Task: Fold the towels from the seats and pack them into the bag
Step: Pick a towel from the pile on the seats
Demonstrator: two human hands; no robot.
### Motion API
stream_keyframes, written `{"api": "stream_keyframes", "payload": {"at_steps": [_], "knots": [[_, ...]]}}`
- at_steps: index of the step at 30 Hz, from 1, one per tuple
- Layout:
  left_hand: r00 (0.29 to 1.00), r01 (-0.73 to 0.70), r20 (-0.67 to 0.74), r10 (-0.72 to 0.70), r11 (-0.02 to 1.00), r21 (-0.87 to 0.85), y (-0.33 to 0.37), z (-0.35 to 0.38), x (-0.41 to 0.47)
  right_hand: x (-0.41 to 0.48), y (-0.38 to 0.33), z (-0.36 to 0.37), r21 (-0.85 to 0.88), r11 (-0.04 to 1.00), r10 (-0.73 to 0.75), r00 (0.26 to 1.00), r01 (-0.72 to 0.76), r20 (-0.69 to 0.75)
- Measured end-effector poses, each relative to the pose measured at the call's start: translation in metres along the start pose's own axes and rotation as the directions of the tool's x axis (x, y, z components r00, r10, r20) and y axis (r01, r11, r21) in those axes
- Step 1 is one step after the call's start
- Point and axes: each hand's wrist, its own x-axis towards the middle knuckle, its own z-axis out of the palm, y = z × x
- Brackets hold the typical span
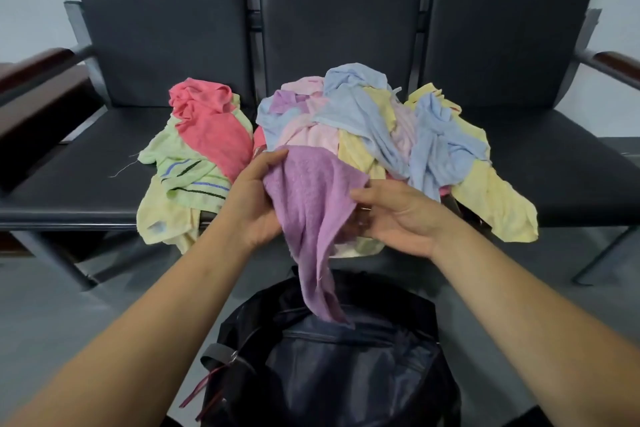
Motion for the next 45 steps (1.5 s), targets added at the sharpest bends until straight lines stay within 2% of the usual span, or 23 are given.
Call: {"api": "stream_keyframes", "payload": {"at_steps": [3,5,8,10,11,13,15,16,18,20,21,23,25,27,29,30,32,34,36,38,40,42,45], "knots": [[0.999,-0.028,0.030,0.025,0.995,0.097,0.004,-0.009,-0.001,0.003,0.004,0.006,-0.130,0.989,-0.093,0.986,0.075,-0.137],[0.999,-0.042,0.021,0.038,0.937,0.347,0.006,-0.018,-0.002,0.004,0.004,0.006,-0.164,0.976,-0.182,0.951,0.144,-0.248],[0.994,-0.034,-0.051,0.099,0.705,0.708,0.009,-0.025,-0.007,0.004,0.004,0.003,-0.229,0.959,-0.248,0.889,0.169,-0.384],[0.994,-0.010,-0.053,0.098,0.552,0.833,0.011,-0.029,-0.011,0.003,0.004,-0.001,-0.235,0.955,-0.269,0.869,0.183,-0.415],[0.993,0.008,-0.068,0.098,0.518,0.856,0.012,-0.030,-0.012,0.004,0.004,-0.003,-0.239,0.952,-0.280,0.866,0.193,-0.415],[0.982,0.036,-0.133,0.134,0.559,0.829,0.013,-0.031,-0.011,0.003,0.002,-0.002,-0.319,0.929,-0.312,0.860,0.188,-0.403],[0.970,0.037,-0.191,0.154,0.678,0.734,0.011,-0.028,-0.008,0.005,0.001,-0.003,-0.330,0.928,-0.307,0.856,0.172,-0.415],[0.964,0.035,-0.219,0.150,0.745,0.667,0.010,-0.025,-0.006,0.005,-0.001,-0.002,-0.262,0.950,-0.272,0.863,0.170,-0.426],[0.965,0.016,-0.236,0.118,0.866,0.500,0.008,-0.021,-0.004,0.002,-0.007,0.002,0.018,0.985,-0.150,0.893,0.174,-0.424],[0.988,-0.034,-0.129,0.089,0.925,0.379,0.009,-0.018,-0.005,-0.005,-0.015,0.001,0.287,0.944,-0.063,0.944,0.162,-0.324],[0.995,-0.072,-0.038,0.092,0.926,0.370,0.010,-0.017,-0.007,-0.011,-0.018,0.000,0.327,0.935,-0.050,0.965,0.136,-0.258],[0.991,-0.136,0.075,0.114,0.892,0.430,0.008,-0.018,-0.010,-0.016,-0.017,-0.003,0.196,0.977,-0.047,0.983,0.082,-0.179],[0.991,-0.137,0.072,0.117,0.829,0.543,0.004,-0.020,-0.012,-0.017,-0.012,-0.008,0.003,0.997,-0.080,0.972,0.083,-0.222],[0.992,-0.117,0.046,0.117,0.729,0.674,0.000,-0.021,-0.014,-0.017,-0.009,-0.009,-0.098,0.986,-0.158,0.931,0.133,-0.329],[0.993,-0.085,0.011,0.120,0.631,0.771,0.000,-0.025,-0.014,-0.016,-0.008,-0.008,-0.193,0.970,-0.214,0.905,0.151,-0.367],[0.993,-0.067,-0.008,0.118,0.613,0.787,0.002,-0.028,-0.013,-0.015,-0.006,-0.009,-0.212,0.966,-0.222,0.898,0.149,-0.379],[0.994,-0.036,-0.039,0.106,0.622,0.782,0.006,-0.030,-0.013,-0.012,-0.004,-0.013,-0.150,0.976,-0.207,0.886,0.158,-0.416],[0.987,-0.022,-0.087,0.137,0.646,0.763,0.009,-0.030,-0.013,-0.011,-0.005,-0.013,0.086,0.979,-0.133,0.900,0.185,-0.416],[0.974,-0.024,-0.142,0.175,0.707,0.707,0.008,-0.026,-0.014,-0.014,-0.008,-0.012,0.362,0.912,-0.066,0.939,0.194,-0.337],[0.975,-0.040,-0.146,0.168,0.778,0.627,0.006,-0.022,-0.014,-0.017,-0.012,-0.010,0.435,0.887,-0.046,0.967,0.154,-0.249],[0.984,-0.080,-0.086,0.156,0.817,0.571,0.005,-0.020,-0.013,-0.019,-0.016,-0.009,0.282,0.954,-0.040,0.975,0.103,-0.220],[0.986,-0.128,-0.016,0.165,0.818,0.560,0.006,-0.020,-0.012,-0.019,-0.018,-0.010,0.097,0.988,-0.090,0.952,0.123,-0.292],[0.966,-0.172,-0.011,0.258,0.673,0.720,0.007,-0.026,-0.010,-0.021,-0.018,-0.015,-0.190,0.971,-0.219,0.864,0.146,-0.453]]}}
